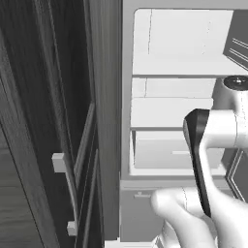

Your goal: Open the fridge, remove the pear, carrot, and chicken drumstick, and place them on any counter.

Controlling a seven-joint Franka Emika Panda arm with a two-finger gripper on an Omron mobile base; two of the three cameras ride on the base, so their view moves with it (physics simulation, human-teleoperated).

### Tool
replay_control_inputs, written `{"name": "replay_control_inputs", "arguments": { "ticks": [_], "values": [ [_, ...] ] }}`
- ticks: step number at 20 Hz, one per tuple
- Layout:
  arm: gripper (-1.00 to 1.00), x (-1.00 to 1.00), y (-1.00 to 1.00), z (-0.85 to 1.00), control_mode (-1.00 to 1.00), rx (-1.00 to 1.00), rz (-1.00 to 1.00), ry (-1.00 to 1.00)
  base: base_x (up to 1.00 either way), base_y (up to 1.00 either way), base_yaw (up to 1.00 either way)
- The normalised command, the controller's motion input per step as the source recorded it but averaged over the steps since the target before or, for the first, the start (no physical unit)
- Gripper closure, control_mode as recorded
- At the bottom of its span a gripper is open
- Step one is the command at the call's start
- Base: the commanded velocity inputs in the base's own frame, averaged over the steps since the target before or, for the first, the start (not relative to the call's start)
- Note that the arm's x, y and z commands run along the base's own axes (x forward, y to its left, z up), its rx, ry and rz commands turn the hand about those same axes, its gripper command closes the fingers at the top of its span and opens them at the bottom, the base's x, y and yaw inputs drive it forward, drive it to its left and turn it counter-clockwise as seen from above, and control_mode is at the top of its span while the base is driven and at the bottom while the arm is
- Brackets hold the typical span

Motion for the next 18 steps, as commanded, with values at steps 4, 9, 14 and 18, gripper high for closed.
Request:
{"name": "replay_control_inputs", "arguments": {
  "ticks": [4,9,14,18],
  "values": [
    [1.00,0.00,0.00,0.00,1.00,0.00,0.00,0.00,-1.00,0.05,0.21],
    [1.00,0.00,0.00,0.00,1.00,0.00,0.00,0.00,-0.95,0.01,0.61],
    [1.00,0.00,0.00,0.00,1.00,0.00,0.00,0.00,-0.75,0.00,0.77],
    [1.00,0.00,0.00,0.00,1.00,0.00,0.00,0.00,-0.62,0.00,0.82]
  ]
}}
